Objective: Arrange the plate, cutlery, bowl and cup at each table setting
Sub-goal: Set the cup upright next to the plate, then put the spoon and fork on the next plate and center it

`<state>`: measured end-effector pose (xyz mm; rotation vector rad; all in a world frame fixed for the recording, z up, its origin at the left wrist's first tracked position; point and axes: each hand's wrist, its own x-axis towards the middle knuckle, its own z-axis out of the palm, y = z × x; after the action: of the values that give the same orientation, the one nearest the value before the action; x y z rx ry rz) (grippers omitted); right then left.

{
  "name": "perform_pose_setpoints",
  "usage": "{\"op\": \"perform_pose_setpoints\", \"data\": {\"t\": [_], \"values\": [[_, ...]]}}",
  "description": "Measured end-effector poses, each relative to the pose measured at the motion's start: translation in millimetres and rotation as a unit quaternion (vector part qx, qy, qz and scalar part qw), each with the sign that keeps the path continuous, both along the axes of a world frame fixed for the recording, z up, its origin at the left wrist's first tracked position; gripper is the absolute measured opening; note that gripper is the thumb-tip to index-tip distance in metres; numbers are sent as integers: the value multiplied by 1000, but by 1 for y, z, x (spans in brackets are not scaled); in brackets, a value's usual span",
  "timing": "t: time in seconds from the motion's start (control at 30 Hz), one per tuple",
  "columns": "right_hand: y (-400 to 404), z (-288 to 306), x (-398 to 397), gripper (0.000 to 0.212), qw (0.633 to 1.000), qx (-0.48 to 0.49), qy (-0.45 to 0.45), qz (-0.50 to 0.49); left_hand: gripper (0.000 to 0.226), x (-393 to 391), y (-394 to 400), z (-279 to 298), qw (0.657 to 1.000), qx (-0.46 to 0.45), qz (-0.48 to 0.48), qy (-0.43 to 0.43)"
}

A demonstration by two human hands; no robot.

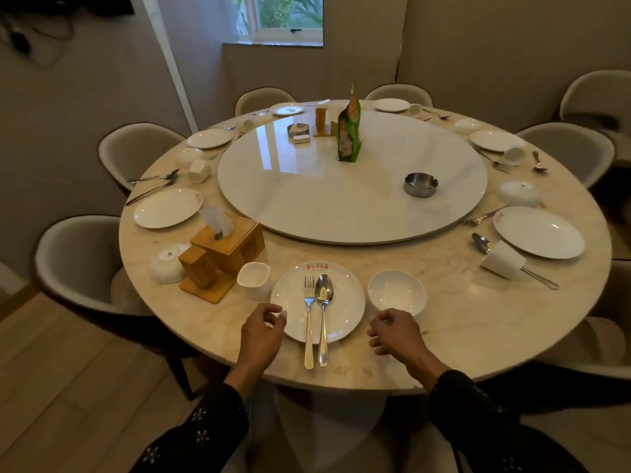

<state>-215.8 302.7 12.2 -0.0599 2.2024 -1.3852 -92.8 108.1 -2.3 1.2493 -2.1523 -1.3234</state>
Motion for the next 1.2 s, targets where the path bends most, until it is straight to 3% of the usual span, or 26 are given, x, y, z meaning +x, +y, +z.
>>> {"op": "perform_pose_setpoints", "data": {"t": [0.27, 0.57, 0.83, 1.2], "values": [[58, 54, -19, 10, 993, -59, 86, -50, 6, -50, 42, 61, 972, -30, -220, 74], [119, 121, -34, 10, 971, -55, 181, -144, 10, -104, 108, 137, 922, -39, -360, 135], [197, 141, -74, 8, 952, -28, 244, -185, 16, -137, 175, 157, 905, -25, -404, 135], [349, 116, -149, 12, 962, 8, 233, -141, 16, -222, 320, 112, 915, 22, -391, 102]]}}
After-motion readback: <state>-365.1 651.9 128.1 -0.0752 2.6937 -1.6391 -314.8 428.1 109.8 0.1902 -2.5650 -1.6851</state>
